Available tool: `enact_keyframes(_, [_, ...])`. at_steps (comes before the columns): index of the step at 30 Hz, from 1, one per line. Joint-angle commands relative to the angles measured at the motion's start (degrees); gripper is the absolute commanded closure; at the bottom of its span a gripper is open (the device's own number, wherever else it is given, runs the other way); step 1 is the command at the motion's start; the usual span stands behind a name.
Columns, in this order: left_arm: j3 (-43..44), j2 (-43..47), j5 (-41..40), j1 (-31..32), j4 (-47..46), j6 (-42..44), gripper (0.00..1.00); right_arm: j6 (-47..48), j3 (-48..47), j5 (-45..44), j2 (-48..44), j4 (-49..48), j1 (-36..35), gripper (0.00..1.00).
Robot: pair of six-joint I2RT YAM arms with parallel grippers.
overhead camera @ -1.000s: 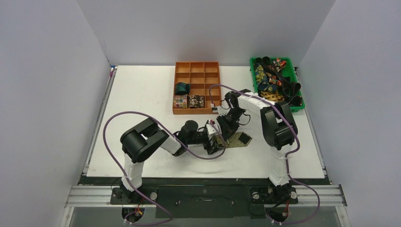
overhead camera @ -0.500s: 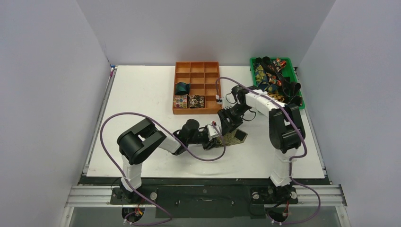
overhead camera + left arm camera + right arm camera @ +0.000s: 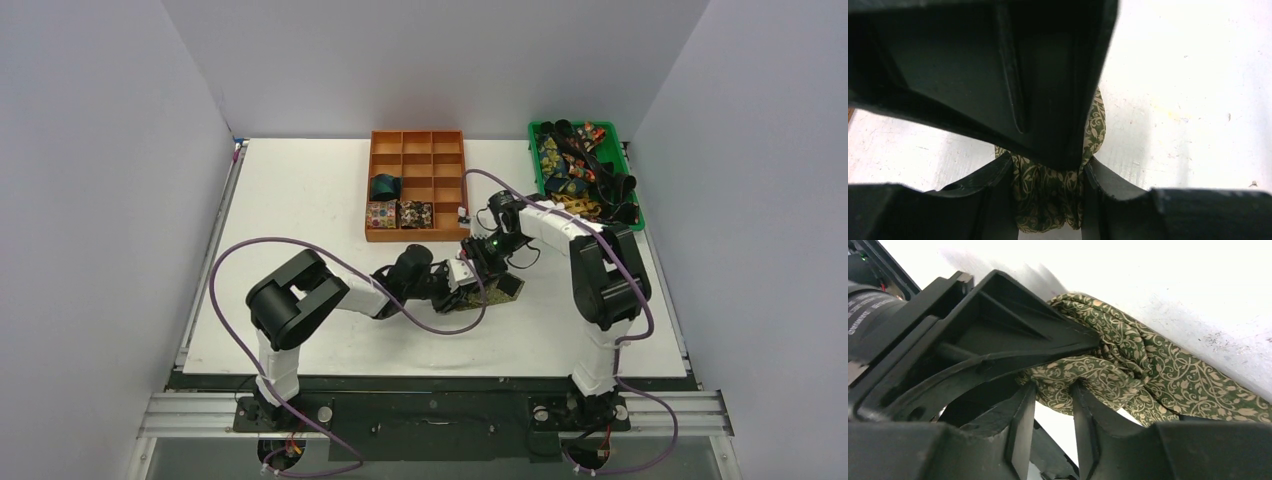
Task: Roll the ties
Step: Roll the tie at the center of the board.
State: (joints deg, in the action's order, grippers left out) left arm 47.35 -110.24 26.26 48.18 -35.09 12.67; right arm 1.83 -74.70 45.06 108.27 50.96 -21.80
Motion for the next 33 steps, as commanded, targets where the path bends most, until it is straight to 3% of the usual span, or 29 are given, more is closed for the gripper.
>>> enact_keyframes(1, [0.54, -0.72, -2.25, 0.43, 8.71, -0.25, 0.74, 0.67, 0.67, -7.94, 4.16, -0.78, 0.65, 0.76])
enact_keyframes(6, [1.79, -0.6, -0.83, 0.46, 10.14, 0.56, 0.68, 2.69, -2.22, -13.95, 7.01, 0.22, 2.78, 1.0])
enact_keyframes(12, [4.31, -1.26, -0.02, 0.25, 11.32, 1.12, 0.62, 4.71, -2.59, -16.31, 8.02, 1.02, 4.51, 1.0])
enact_keyframes(15, [3.71, -0.45, 1.26, 0.12, 9.89, 0.89, 0.43, 5.29, -2.05, -18.41, 7.93, 0.6, 4.87, 1.0])
enact_keyframes(19, [2.04, 1.67, 2.77, -0.02, 4.85, -0.37, 0.28, 4.98, -1.91, -21.53, 8.79, -0.56, 5.99, 1.0])
enact_keyframes(26, [7.93, -2.17, 4.06, 0.45, 1.83, -1.98, 0.26, 4.19, -2.91, -24.64, 11.06, -1.68, 6.08, 1.0])
enact_keyframes(33, [12.38, -7.39, 4.93, 0.68, -3.25, -9.14, 0.26, 4.19, -2.26, -26.97, 11.77, -2.27, 5.89, 1.0])
